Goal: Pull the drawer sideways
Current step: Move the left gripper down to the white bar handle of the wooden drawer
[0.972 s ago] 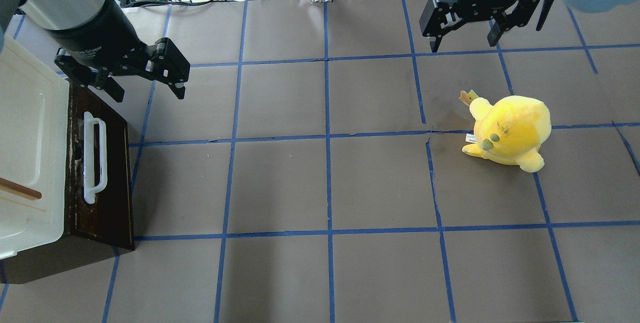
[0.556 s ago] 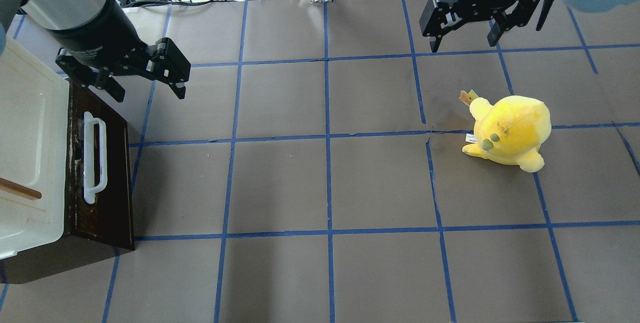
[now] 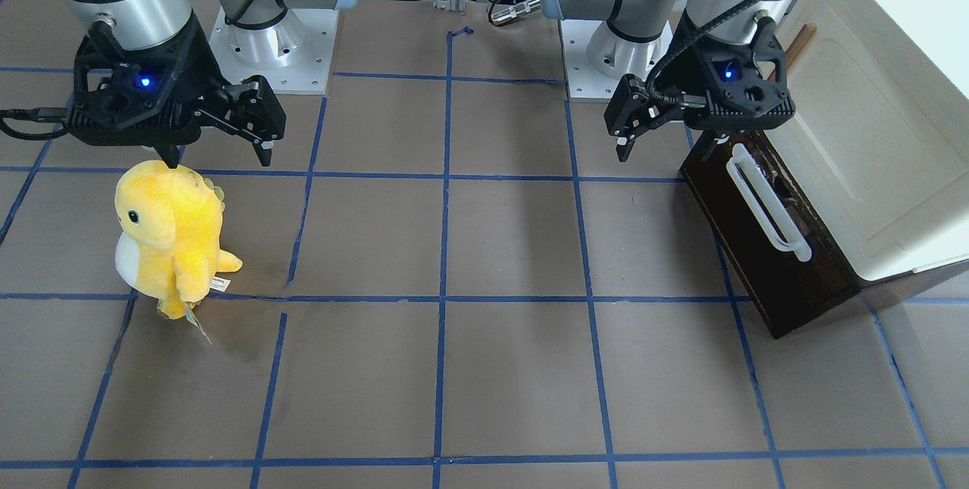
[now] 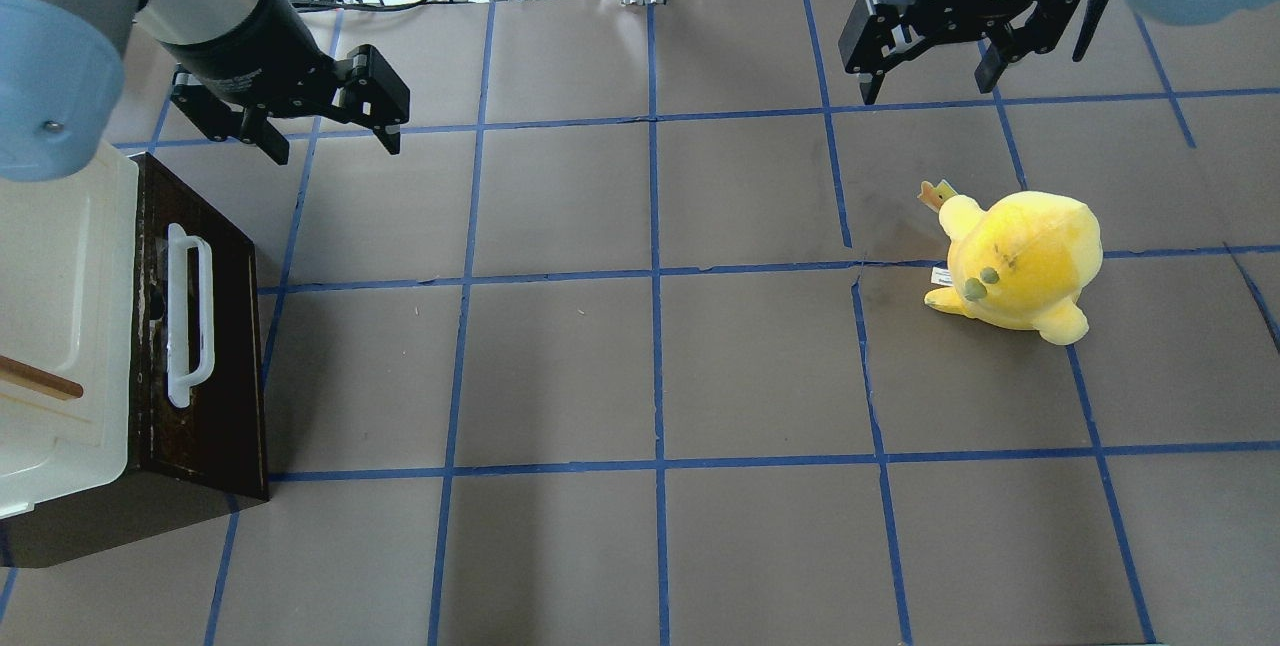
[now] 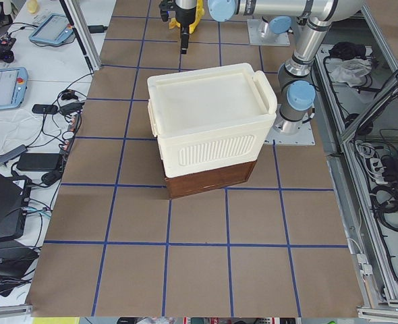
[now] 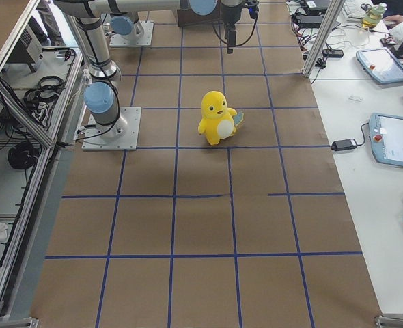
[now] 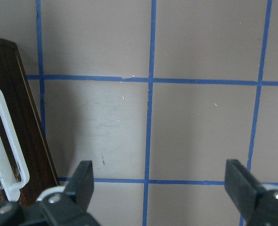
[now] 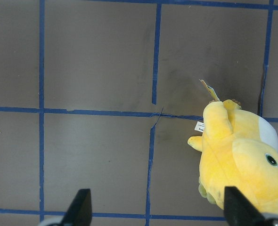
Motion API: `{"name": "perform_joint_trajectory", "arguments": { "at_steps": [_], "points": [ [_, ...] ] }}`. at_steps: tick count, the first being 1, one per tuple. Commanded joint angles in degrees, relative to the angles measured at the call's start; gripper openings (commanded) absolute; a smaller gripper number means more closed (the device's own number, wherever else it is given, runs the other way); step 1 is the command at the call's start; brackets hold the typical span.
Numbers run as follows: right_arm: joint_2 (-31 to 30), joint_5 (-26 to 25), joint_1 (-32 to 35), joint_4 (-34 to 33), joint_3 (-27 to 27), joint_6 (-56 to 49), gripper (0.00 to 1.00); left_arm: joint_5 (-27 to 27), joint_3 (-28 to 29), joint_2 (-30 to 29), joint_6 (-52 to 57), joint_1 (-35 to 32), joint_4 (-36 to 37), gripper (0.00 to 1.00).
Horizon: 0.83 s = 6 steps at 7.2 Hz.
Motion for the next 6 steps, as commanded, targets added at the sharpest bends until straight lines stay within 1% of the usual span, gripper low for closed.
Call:
{"name": "perform_joint_trajectory", "arguments": {
  "at_steps": [1,2,3,4,5,6],
  "points": [
    [0.0,0.02,0.0,0.0,0.0,0.0,1.0,1.18,-0.14,-2.63,-10.99,-2.14,2.49,1.0],
    [0.0,0.02,0.0,0.0,0.0,0.0,1.0,4.75,-0.23,-3.42,-12.19,-2.41,2.06,1.0],
    [0.0,0.02,0.0,0.0,0.0,0.0,1.0,5.92,-0.4,-4.3,-13.24,-3.37,1.71,1.0],
    [0.0,0.02,0.0,0.0,0.0,0.0,1.0,9.67,-0.4,-5.35,-18.39,-5.2,-0.9,1.0],
    [0.0,0.02,0.0,0.0,0.0,0.0,1.0,17.8,-0.4,-7.02,-19.39,-7.57,-4.5,1.0],
    [0.0,0.02,0.0,0.0,0.0,0.0,1.0,24.06,-0.66,-9.38,-19.14,-8.2,-5.31,1.0]
  ]
}}
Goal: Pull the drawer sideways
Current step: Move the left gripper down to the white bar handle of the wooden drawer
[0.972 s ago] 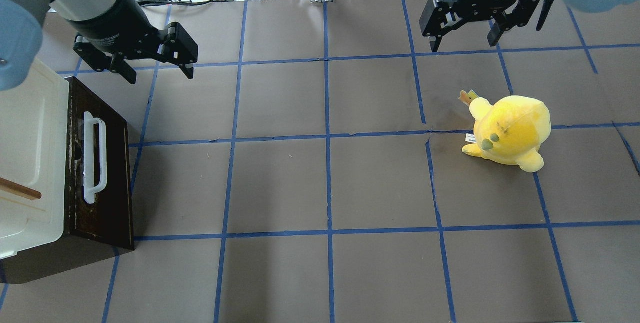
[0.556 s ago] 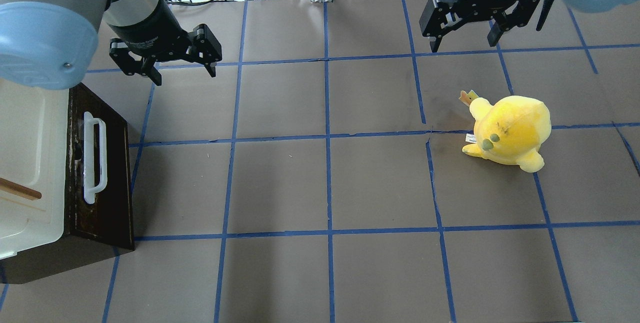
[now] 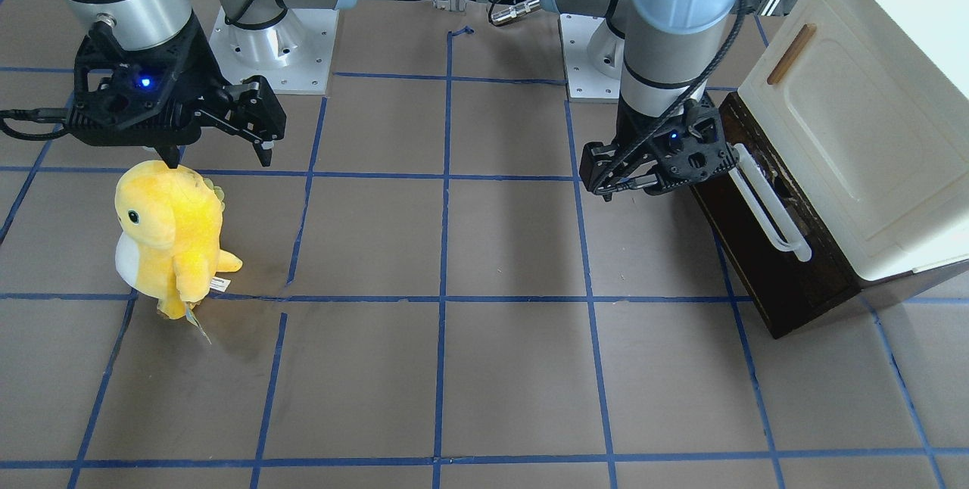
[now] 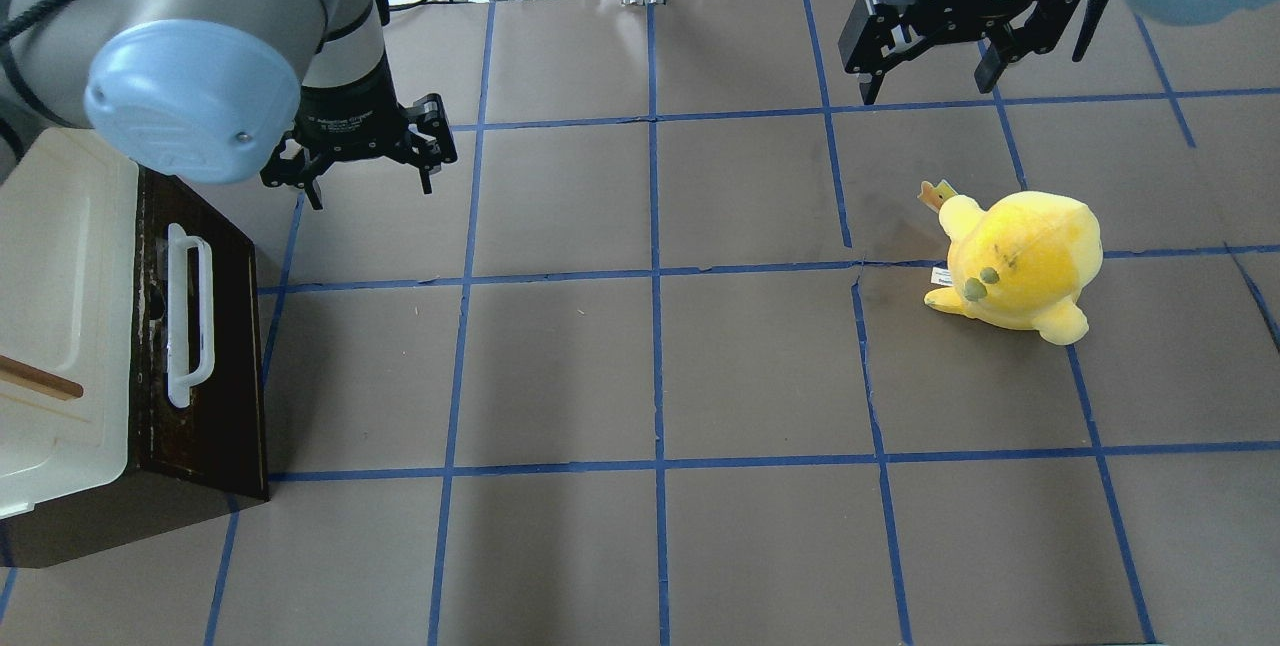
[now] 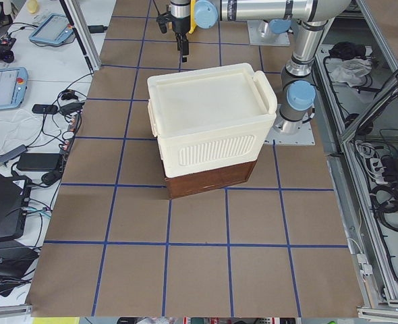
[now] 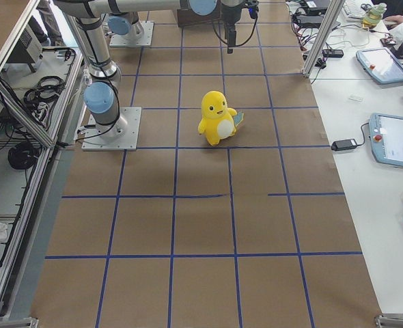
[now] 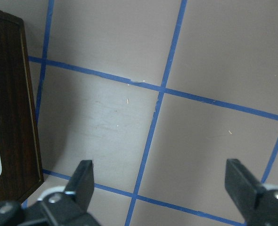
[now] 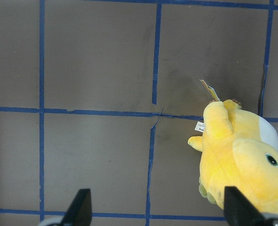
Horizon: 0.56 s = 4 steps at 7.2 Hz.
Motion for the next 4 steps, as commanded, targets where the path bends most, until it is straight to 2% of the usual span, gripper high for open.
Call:
{"name": "perform_joint_trajectory", "arguments": {
  "at_steps": [1,3,4],
  "points": [
    [0.0,0.0,0.0,0.0,0.0,0.0,1.0,11.63,-1.51,-5.05,-0.62,-1.49,-2.08,1.0],
    [0.0,0.0,0.0,0.0,0.0,0.0,1.0,29.34,-9.13,-9.53,-0.09,-1.57,-1.73,1.0],
    [0.0,0.0,0.0,0.0,0.0,-0.09,1.0,32.21,-10.39,-10.77,0.0,-1.57,-2.16,1.0]
  ]
}}
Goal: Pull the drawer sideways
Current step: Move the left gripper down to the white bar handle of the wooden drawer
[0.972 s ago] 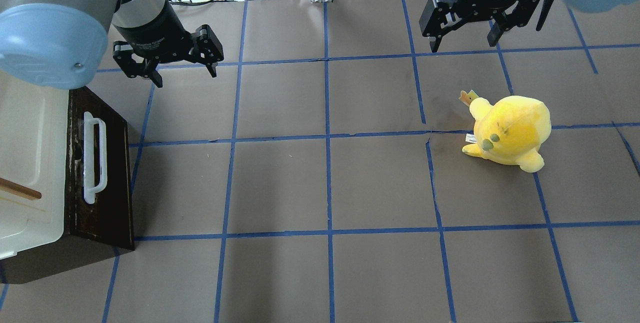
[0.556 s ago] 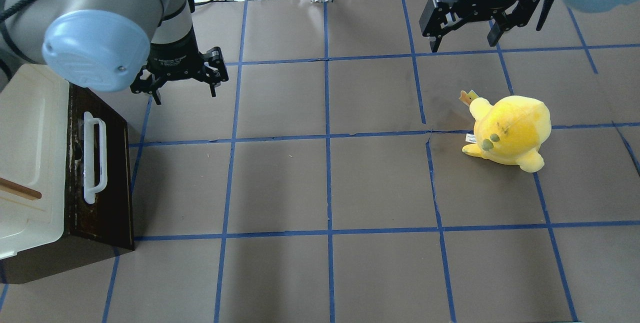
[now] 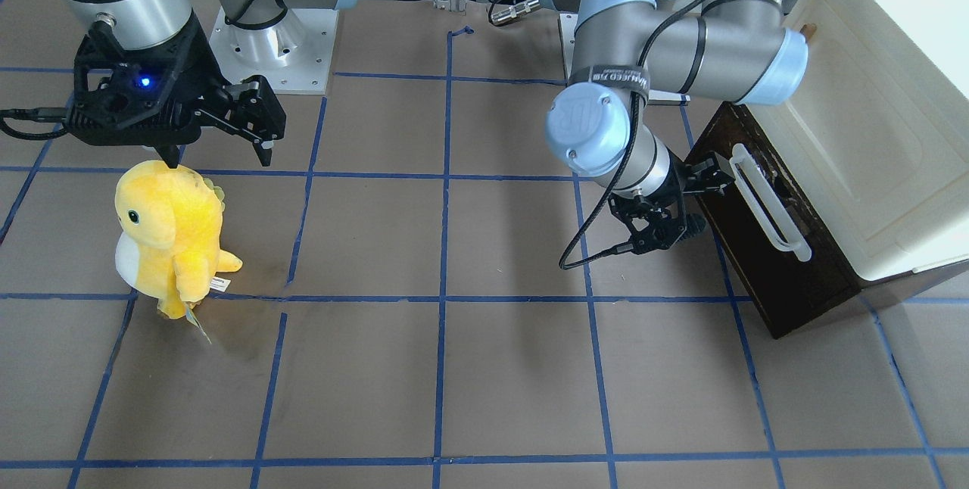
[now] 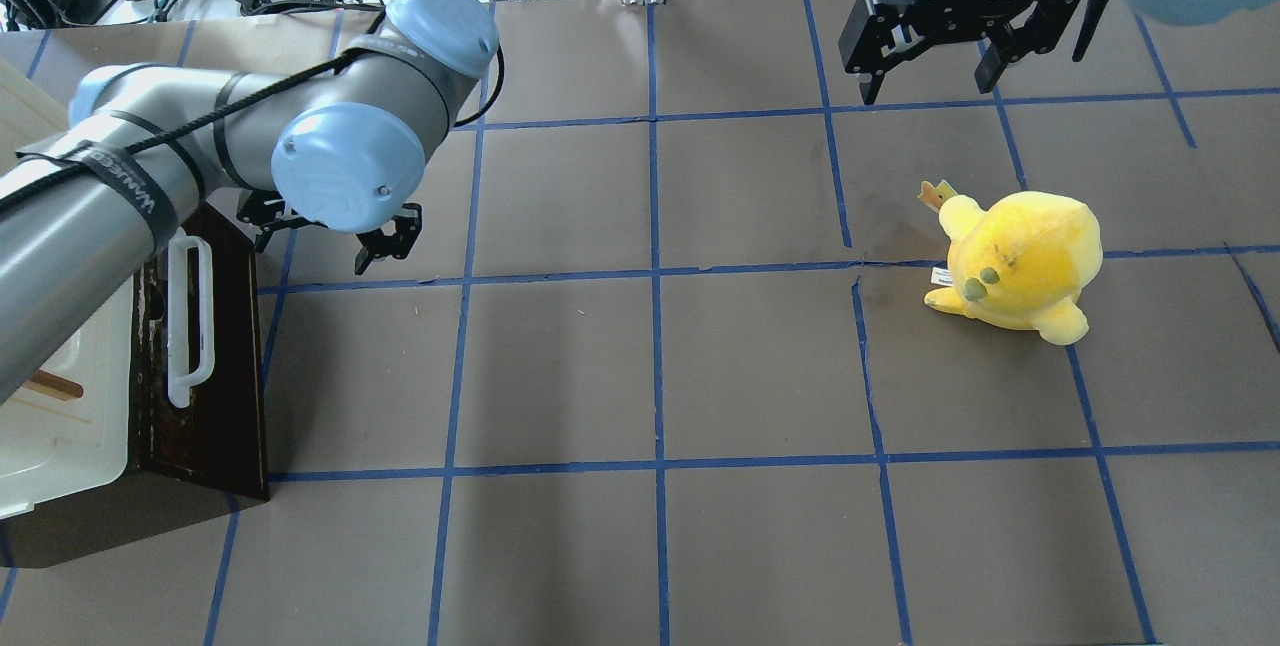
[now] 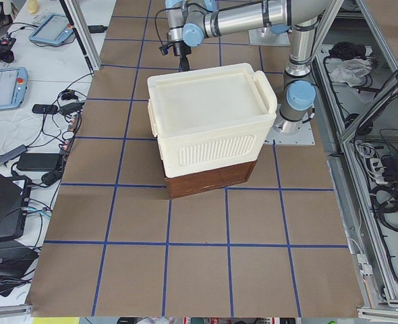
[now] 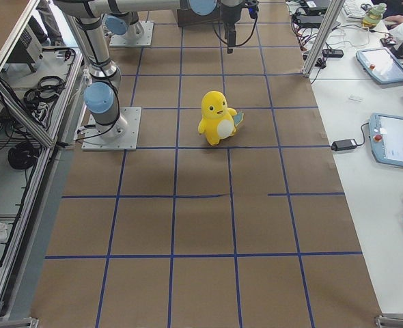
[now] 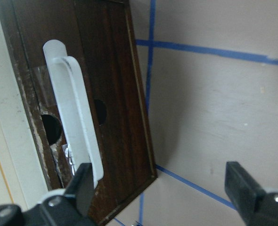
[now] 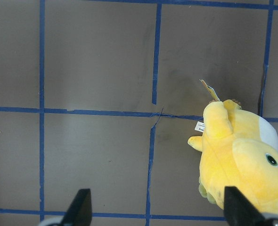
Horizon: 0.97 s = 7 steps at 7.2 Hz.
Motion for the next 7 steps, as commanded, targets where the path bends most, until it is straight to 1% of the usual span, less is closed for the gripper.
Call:
{"name": "perform_joint_trajectory", "arguments": {
  "at_steps": [1,2,3,4,5,7],
  "points": [
    [0.0,0.0,0.0,0.0,0.0,0.02,1.0,8.51,-3.12,-3.33,0.13,-0.04,-1.01,1.0],
    [0.0,0.0,0.0,0.0,0.0,0.02,1.0,15.4,-4.26,-4.39,-0.83,-0.04,-4.15,1.0],
    [0.0,-0.09,0.0,0.0,0.0,0.02,1.0,19.91,-5.66,-5.36,-2.23,-0.04,-4.97,1.0],
    [0.0,-0.09,0.0,0.0,0.0,0.02,1.0,24.31,-6.03,-6.5,-2.68,0.05,-7.41,1.0],
    [0.0,0.0,0.0,0.0,0.0,0.02,1.0,24.87,-5.94,-7.29,-3.56,0.05,-8.31,1.0],
    [0.0,-0.09,0.0,0.0,0.0,0.02,1.0,26.62,-6.03,-10.53,-11.52,3.37,-8.32,1.0]
  ]
}}
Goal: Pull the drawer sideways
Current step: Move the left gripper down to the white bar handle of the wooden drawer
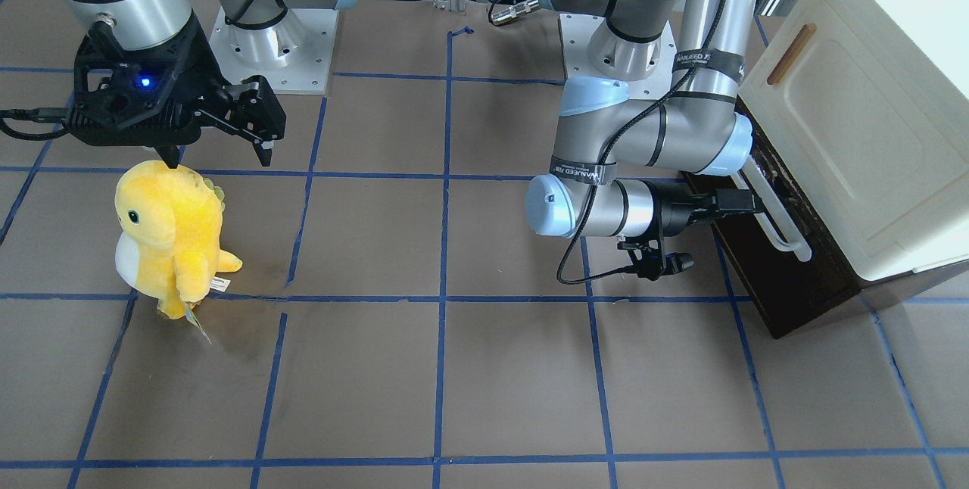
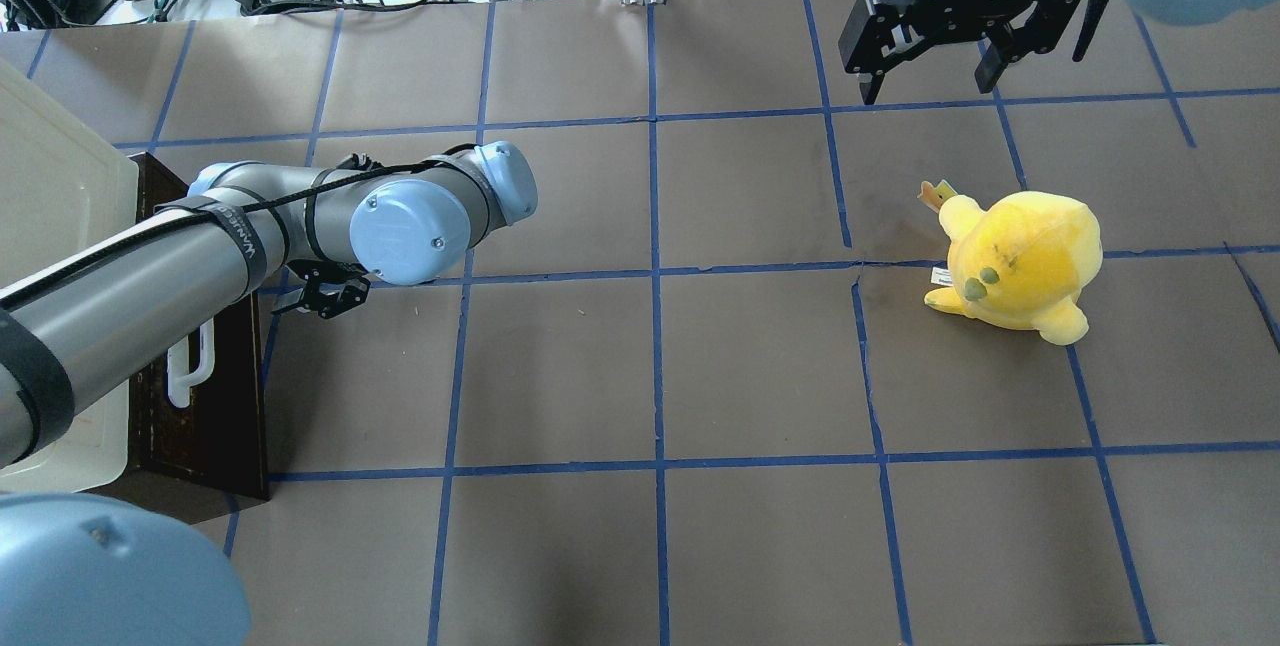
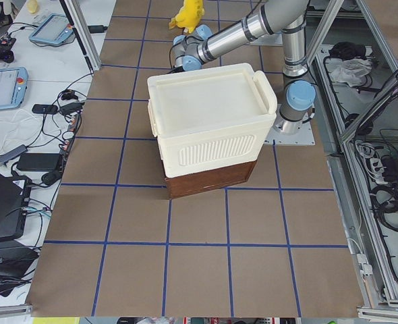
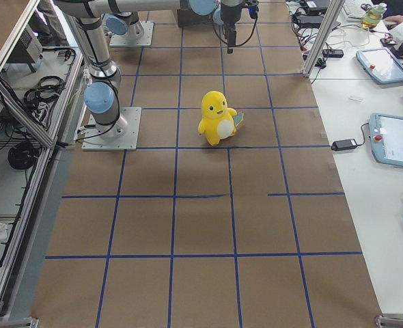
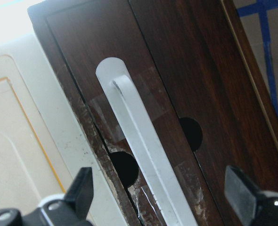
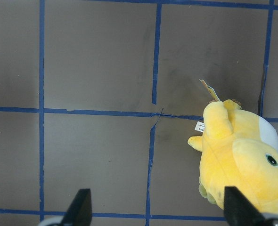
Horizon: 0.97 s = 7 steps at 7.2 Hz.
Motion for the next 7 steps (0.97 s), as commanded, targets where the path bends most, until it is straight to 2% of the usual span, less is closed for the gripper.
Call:
{"name": "perform_joint_trajectory", "arguments": {
  "at_steps": [1,2,3,5,6,7],
  "points": [
    [0.0,0.02,0.0,0.0,0.0,-0.09,1.0,2.0,-0.55,-2.81,-4.84,2.38,-0.76,1.0],
    [0.0,0.02,0.0,0.0,0.0,0.0,1.0,4.53,-0.82,-2.82,-5.02,2.55,-2.16,1.0],
    [0.0,0.02,0.0,0.0,0.0,0.0,1.0,4.55,-0.91,-2.82,-5.02,2.56,-2.78,1.0],
    [0.0,0.02,0.0,0.0,0.0,0.0,1.0,4.38,-0.99,-1.24,-7.46,2.64,-9.7,0.98],
    [0.0,0.02,0.0,0.0,0.0,0.0,1.0,4.38,-0.91,-1.76,-9.13,2.56,-11.13,0.89],
    [0.0,-0.07,0.0,0.0,0.0,0.0,1.0,4.38,-0.91,-2.02,-9.15,2.64,-11.14,0.76]
  ]
}}
